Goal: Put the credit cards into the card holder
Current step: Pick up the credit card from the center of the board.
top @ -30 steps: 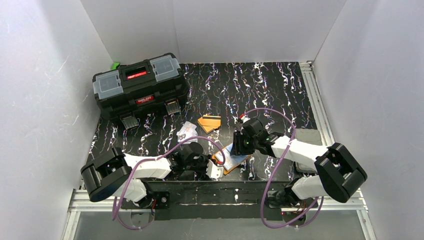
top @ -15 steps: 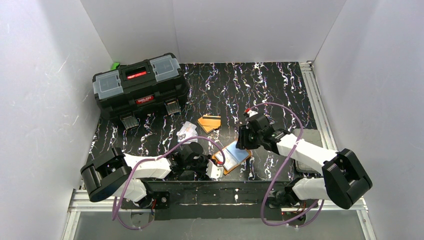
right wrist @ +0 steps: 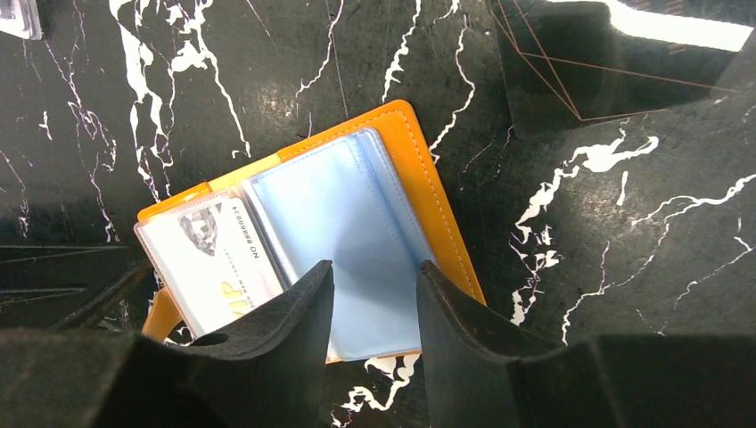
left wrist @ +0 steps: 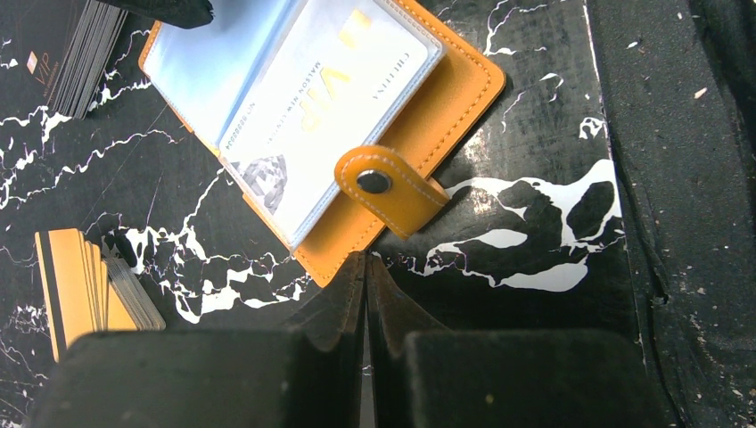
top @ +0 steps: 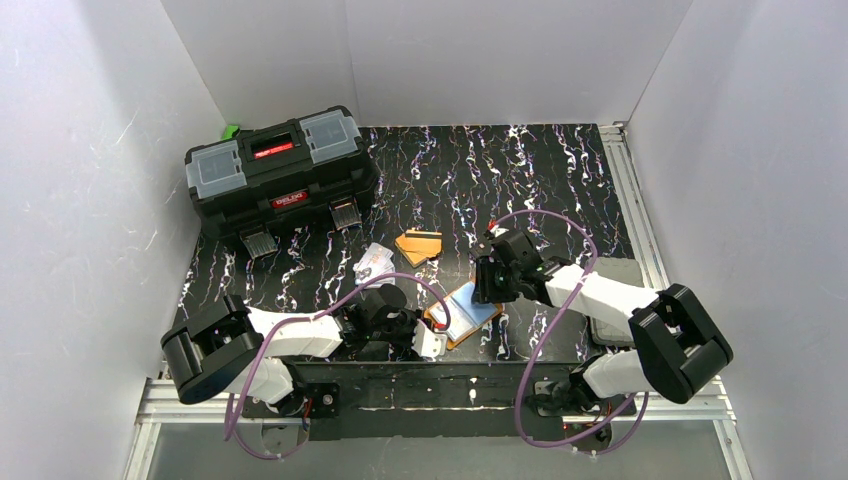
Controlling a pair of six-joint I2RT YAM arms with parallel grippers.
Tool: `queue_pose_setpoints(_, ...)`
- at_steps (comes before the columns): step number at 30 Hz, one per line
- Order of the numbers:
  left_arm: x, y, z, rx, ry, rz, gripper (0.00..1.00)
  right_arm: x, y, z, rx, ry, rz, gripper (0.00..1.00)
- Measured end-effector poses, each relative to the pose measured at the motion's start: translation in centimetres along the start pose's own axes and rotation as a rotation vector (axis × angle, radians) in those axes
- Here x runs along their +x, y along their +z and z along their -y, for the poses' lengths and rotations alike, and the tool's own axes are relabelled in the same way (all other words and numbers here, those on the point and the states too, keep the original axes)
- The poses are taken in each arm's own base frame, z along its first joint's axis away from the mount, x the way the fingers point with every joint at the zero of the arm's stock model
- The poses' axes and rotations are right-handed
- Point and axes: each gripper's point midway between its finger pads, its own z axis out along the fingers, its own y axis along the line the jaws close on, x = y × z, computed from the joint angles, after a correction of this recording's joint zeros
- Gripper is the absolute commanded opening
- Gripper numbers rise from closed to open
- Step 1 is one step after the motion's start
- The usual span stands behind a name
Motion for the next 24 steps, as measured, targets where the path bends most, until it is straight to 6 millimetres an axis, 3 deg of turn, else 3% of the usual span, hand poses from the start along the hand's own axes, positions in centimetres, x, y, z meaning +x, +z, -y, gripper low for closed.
queue_pose_setpoints(11,0.0,0.0,0.0,0.001,0.001,-0.001,0.00,0.6,0.1,-1.5,-0.080,0.011,-0.014,0.43)
queue_pose_setpoints(17,0.0,0.0,0.0,0.001,0.004,-0.001,0.00,1.6,-0.5,-3.5,-0.178,0.007,-0.024,0.42)
queue_pose_setpoints(24,0.0,0.0,0.0,0.002,0.012,-0.001,0.00,1.0,-1.7,-6.5,-0.338,-0.012,-0.010,0.40)
